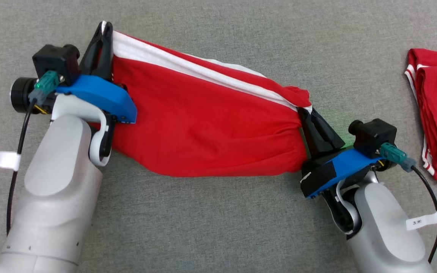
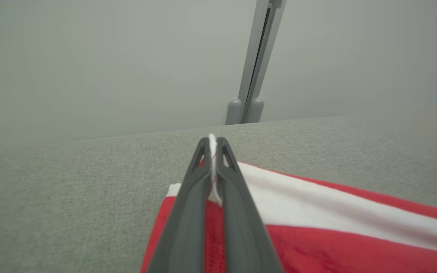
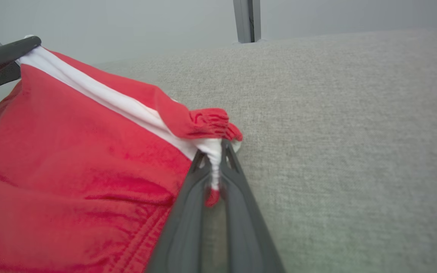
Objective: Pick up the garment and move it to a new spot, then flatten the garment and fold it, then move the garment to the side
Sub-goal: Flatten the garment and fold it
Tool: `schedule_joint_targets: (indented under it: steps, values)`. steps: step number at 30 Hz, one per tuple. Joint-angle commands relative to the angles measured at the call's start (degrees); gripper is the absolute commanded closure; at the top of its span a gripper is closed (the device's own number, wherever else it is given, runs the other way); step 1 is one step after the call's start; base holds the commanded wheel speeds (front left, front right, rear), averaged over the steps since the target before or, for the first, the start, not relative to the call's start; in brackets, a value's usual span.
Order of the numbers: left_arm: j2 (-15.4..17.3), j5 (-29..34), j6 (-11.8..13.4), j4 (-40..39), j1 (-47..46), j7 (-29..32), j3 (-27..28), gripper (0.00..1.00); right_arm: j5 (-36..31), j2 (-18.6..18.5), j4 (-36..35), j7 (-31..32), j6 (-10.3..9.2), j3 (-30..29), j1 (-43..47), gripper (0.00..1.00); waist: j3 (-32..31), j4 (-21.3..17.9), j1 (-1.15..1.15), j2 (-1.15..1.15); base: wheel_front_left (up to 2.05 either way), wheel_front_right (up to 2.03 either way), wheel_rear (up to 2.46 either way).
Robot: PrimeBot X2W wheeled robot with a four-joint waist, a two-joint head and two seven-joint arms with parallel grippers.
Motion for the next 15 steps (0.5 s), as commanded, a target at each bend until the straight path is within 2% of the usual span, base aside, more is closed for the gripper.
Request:
schedule_joint_targets:
  steps: [1,3,4,5,6,7,8,9,10,15]
  values:
    - [0.0,0.8,0.6,2.1,-2.2,-0.1,-0.3,1.00,0.1,-0.1,0.8,-0.5,0.01,0.1,-1.6,1.00,0.3,-0.1,-0.01,0.00,0.00,0.00,0.00]
    - [-0.1,1.5,1.2,5.2,-4.0,0.4,-0.9,1.00,-0.1,-0.1,1.7,-0.9,0.01,0.3,-2.6,1.00,0.5,-0.3,-0.01,0.00,0.00,0.00,0.00]
    - [-0.3,1.8,1.5,6.6,-4.9,0.6,-1.1,1.00,-0.1,-0.1,2.1,-1.2,0.00,0.3,-3.0,0.96,0.6,-0.4,-0.01,0.00,0.00,0.00,0.00]
    - [-0.5,1.9,1.9,8.0,-5.6,1.1,-1.2,1.00,-0.1,-0.1,2.4,-1.5,0.01,0.3,-3.4,0.82,0.6,-0.4,-0.01,0.00,0.00,0.00,0.00]
    - [-0.6,2.1,2.1,9.2,-6.3,1.5,-1.6,1.00,-0.4,-0.1,2.7,-2.0,0.01,0.4,-3.7,0.58,0.6,-0.4,-0.01,0.00,0.00,0.00,0.00]
    - [-0.8,2.5,2.5,10.4,-6.9,1.7,-1.9,0.69,-0.5,-0.1,2.9,-2.4,0.01,0.6,-3.9,0.01,0.5,-0.4,-0.01,0.00,0.00,0.00,0.00]
    - [-1.0,2.7,2.8,11.5,-7.4,1.9,-2.2,0.41,-0.5,-0.1,3.1,-2.7,0.01,0.7,-3.9,0.00,0.4,-0.4,-0.01,0.00,0.00,0.00,0.00]
    - [-1.2,3.0,3.2,12.4,-7.9,2.0,-2.5,0.08,-0.3,-0.1,3.2,-3.1,0.01,0.9,-4.0,0.00,0.4,-0.3,-0.01,0.00,0.00,0.00,0.00]
    - [-1.7,3.1,3.8,13.8,-8.6,1.8,-2.7,0.00,-0.4,-0.1,3.1,-3.6,0.01,1.2,-3.9,0.00,0.1,-0.3,-0.01,0.00,0.00,0.00,0.00]
    - [-2.2,2.5,3.3,15.4,-8.7,1.4,-3.0,0.00,-2.1,-0.1,1.8,-4.1,0.01,0.4,-2.6,0.00,-1.1,0.3,-0.01,0.00,0.00,0.00,0.00]
